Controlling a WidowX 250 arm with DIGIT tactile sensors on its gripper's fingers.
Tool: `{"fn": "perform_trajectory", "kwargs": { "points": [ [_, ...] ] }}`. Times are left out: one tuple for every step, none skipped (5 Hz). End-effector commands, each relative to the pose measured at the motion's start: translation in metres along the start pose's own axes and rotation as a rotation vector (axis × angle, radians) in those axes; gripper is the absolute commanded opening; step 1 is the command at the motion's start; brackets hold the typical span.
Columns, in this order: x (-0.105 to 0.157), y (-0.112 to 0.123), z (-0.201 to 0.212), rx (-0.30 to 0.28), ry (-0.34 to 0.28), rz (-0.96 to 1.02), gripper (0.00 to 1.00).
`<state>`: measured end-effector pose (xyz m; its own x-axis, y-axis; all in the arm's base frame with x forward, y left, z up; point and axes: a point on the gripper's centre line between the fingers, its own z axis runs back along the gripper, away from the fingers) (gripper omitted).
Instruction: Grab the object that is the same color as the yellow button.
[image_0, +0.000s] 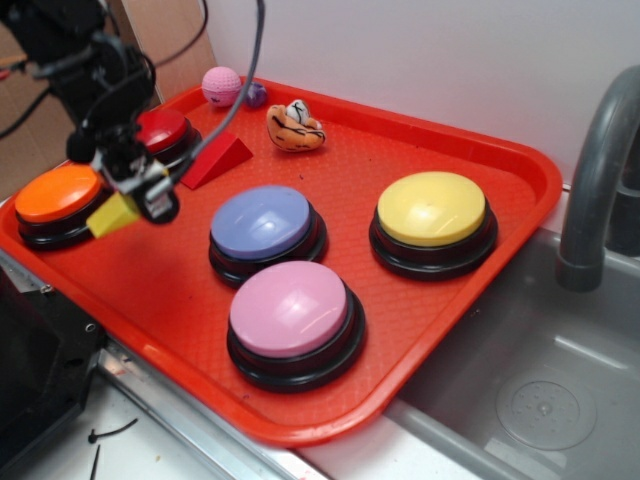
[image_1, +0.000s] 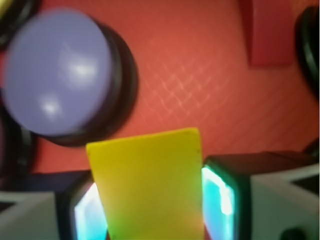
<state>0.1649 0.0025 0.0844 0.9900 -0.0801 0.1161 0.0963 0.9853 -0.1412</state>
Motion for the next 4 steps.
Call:
{"fn": "perform_trajectory", "kwargs": {
  "points": [
    [0.07, -0.015, 0.097, 0.012, -0.007, 0.044, 0.0],
    [0.091, -0.017, 0.114, 0.12, 0.0, 0.161, 0.0],
    [0.11, -0.018, 0.117, 0.195, 0.019, 0.226, 0.0],
    [0.115, -0.015, 0.113, 0.222, 0.032, 0.209, 0.0]
  ]
}}
